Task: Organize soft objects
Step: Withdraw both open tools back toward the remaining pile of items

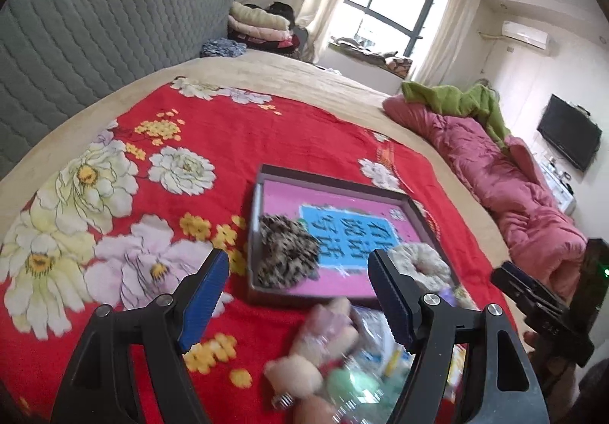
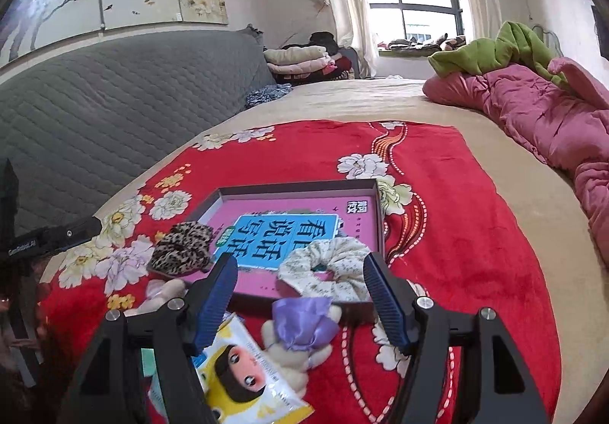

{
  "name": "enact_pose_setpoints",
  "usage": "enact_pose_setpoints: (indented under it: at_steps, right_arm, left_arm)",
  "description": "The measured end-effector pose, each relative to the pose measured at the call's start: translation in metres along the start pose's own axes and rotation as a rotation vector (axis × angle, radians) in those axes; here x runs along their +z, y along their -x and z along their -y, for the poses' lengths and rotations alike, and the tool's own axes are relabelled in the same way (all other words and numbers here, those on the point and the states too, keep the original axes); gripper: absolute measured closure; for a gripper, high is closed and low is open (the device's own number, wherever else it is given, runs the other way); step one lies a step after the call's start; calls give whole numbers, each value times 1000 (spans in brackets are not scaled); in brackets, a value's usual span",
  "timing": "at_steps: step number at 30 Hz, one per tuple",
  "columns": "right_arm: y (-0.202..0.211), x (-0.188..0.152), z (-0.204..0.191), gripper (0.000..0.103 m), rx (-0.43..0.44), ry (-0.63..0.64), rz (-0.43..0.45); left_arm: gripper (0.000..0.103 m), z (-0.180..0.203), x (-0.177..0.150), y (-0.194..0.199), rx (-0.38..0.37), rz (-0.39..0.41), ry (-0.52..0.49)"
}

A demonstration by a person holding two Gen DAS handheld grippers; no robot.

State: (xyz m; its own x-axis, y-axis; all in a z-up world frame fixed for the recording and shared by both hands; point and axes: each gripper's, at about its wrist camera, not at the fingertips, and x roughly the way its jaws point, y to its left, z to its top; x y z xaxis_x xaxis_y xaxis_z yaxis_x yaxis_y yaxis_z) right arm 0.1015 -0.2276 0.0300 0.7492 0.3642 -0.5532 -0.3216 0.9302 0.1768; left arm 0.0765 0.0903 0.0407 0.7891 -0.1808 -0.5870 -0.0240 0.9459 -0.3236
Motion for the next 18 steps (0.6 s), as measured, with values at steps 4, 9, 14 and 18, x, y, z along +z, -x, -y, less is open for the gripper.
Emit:
enact_pose_setpoints:
  at_steps: [4,9,14,18]
  right_arm:
    - [8,-6,-6,35,14,10,-12]
    - [16,-14,-12,35,30,21,-27]
    - [23,-20,-16,35,50,19,-40]
    - [28,-22,-17,35,61,13,-45]
  left_arm:
    - [26,19,-17,13,-21,-18,-52]
    - [26,41,-38,23,-44,-60,-106]
    - [26,55,-56,32,-41,-86,-144]
    - [26,58,-64,37,-50,-104,-156]
